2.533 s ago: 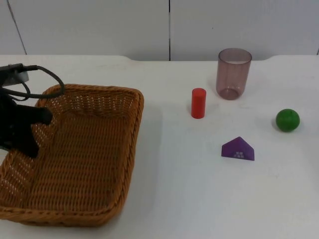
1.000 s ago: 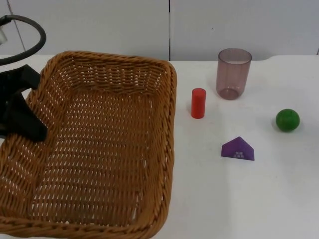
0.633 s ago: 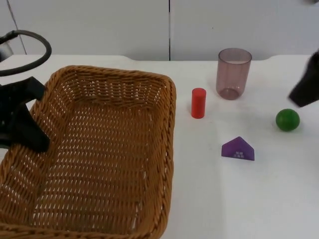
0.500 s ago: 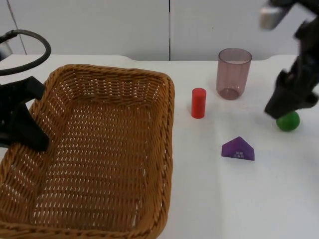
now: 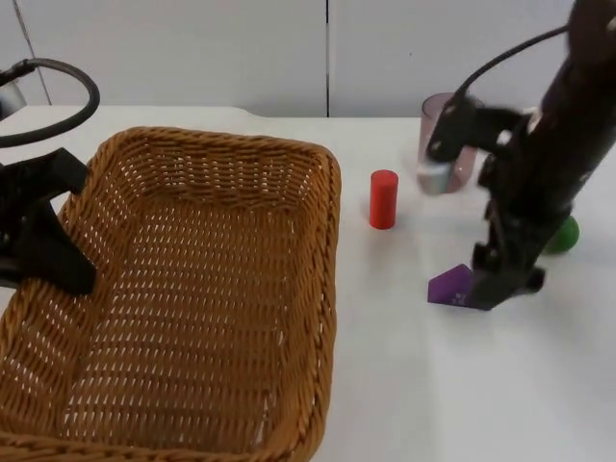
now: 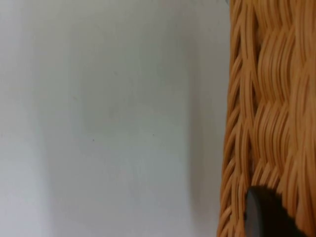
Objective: Pick up the basket with the left hand and place the triangular block into the basket with the right hand.
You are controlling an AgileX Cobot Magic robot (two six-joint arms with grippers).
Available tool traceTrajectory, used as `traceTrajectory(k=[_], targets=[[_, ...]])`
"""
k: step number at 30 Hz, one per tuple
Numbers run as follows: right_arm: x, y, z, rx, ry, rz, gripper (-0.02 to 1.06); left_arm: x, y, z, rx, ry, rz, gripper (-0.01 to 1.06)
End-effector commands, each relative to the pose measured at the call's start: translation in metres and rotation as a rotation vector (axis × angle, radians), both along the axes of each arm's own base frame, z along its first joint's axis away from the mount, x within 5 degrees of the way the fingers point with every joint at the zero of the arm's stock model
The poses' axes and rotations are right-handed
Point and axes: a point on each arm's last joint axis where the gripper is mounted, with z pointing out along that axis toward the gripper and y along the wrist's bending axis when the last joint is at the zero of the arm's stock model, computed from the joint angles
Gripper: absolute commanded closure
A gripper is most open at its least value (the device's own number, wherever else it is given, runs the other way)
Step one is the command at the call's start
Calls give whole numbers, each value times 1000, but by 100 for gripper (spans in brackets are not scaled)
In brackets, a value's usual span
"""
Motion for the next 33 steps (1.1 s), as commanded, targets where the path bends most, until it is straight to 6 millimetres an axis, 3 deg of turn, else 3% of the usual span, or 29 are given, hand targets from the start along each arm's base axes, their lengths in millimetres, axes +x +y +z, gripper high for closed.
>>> traceTrajectory(k=[1,9,11,12,15,16,17,18,21,22,23,26,28,29,31,33], targets=[[2,12,-15,-9,-13,55,13,-1,-3,2,-31,5,5,105],[5,14,-40,-30,42,58,19,-1,-3,2,-31,5,5,105],[4,14,-43,-33,61,51,33,-2,-3,2,-33,8,3,105],[4,14,-43,-33,61,51,33,-2,-3,2,-33,8,3,105],[3,14,-38,-31,59,52,78,-2,-3,2,-33,8,3,105],[3,14,-38,-31,59,52,78,-2,-3,2,-33,8,3,105],[3,14,-33,-28,51,52,98,-2,-3,2,-36,11,0,105],[4,14,-24,-16,32,46,104,-2,-3,2,-37,13,-1,105],[-3,12,16,5,19,24,104,-3,-4,2,-40,16,-8,105],[-3,12,16,5,19,24,104,-3,-4,2,-40,16,-8,105],[-10,9,45,20,5,9,104,-3,-4,2,-40,16,-8,105],[-25,3,99,88,-60,-67,104,-3,-4,2,-40,16,-8,105],[-28,2,108,104,-74,-84,104,-3,-4,2,-40,16,-8,105],[-34,0,130,149,-115,-121,104,-3,-4,2,-40,16,-8,105],[-44,-4,154,191,-163,-141,104,-3,-4,2,-40,16,-8,105],[-48,-6,163,204,-177,-148,104,-3,-4,2,-40,16,-8,105]])
